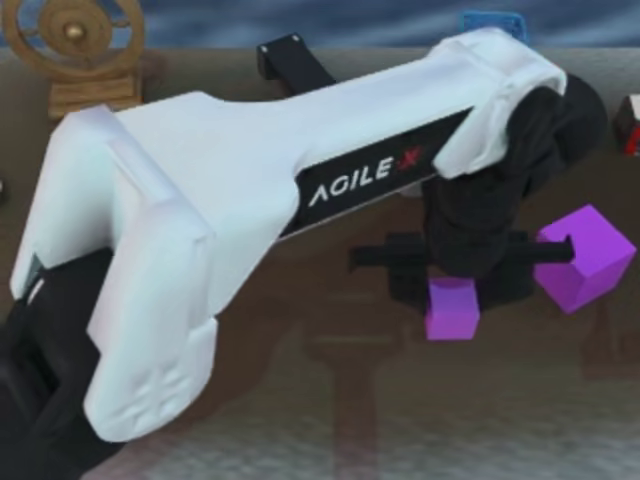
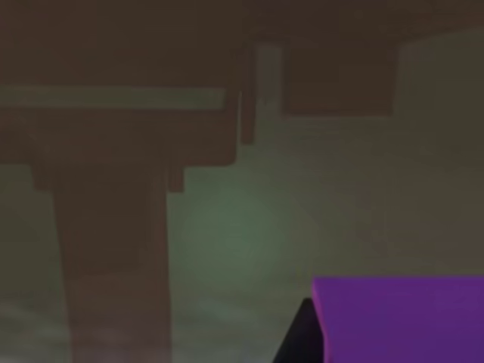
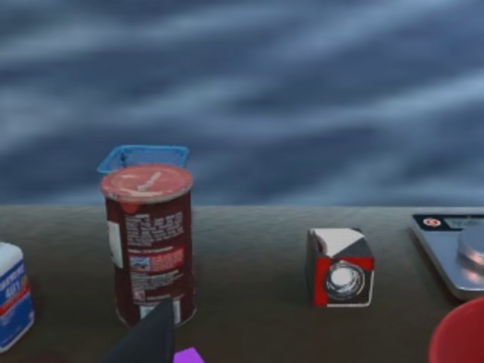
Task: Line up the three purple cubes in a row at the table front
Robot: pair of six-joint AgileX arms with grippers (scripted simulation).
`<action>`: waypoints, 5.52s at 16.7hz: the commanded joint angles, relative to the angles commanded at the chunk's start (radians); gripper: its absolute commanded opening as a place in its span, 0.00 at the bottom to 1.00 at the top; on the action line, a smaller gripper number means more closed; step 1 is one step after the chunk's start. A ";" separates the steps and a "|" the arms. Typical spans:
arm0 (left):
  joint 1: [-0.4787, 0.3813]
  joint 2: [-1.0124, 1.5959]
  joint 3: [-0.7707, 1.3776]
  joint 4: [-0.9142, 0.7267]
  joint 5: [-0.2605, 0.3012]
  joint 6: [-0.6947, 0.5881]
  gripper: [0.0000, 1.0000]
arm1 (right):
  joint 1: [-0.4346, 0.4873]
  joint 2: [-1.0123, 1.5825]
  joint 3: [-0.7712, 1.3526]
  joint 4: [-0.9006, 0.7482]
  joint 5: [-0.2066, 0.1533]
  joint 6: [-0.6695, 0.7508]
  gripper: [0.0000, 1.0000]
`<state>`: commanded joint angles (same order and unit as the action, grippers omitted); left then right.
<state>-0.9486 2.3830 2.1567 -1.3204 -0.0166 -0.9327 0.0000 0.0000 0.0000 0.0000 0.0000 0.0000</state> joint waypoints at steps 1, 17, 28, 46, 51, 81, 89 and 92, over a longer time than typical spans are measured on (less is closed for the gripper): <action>-0.003 0.001 0.003 -0.001 0.000 -0.003 0.00 | 0.000 0.000 0.000 0.000 0.000 0.000 1.00; -0.005 0.034 -0.217 0.252 0.000 -0.005 0.00 | 0.000 0.000 0.000 0.000 0.000 0.000 1.00; -0.005 0.034 -0.217 0.252 0.000 -0.005 0.83 | 0.000 0.000 0.000 0.000 0.000 0.000 1.00; 0.008 0.001 -0.069 0.059 0.000 -0.011 1.00 | 0.000 0.000 0.000 0.000 0.000 0.000 1.00; 0.012 -0.016 -0.025 0.011 0.000 -0.010 1.00 | 0.000 0.000 0.000 0.000 0.000 0.000 1.00; 0.849 0.007 -0.082 0.060 0.022 1.135 1.00 | 0.000 0.000 0.000 0.000 0.000 0.000 1.00; 0.852 0.076 -0.269 0.321 0.022 1.139 1.00 | 0.000 0.000 0.000 0.000 0.000 0.000 1.00; 0.852 0.076 -0.269 0.321 0.022 1.139 1.00 | 0.000 0.000 0.000 0.000 0.000 0.000 1.00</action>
<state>-0.0966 2.4591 1.8879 -0.9996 0.0059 0.2059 0.0000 0.0000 0.0000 0.0000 0.0000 0.0000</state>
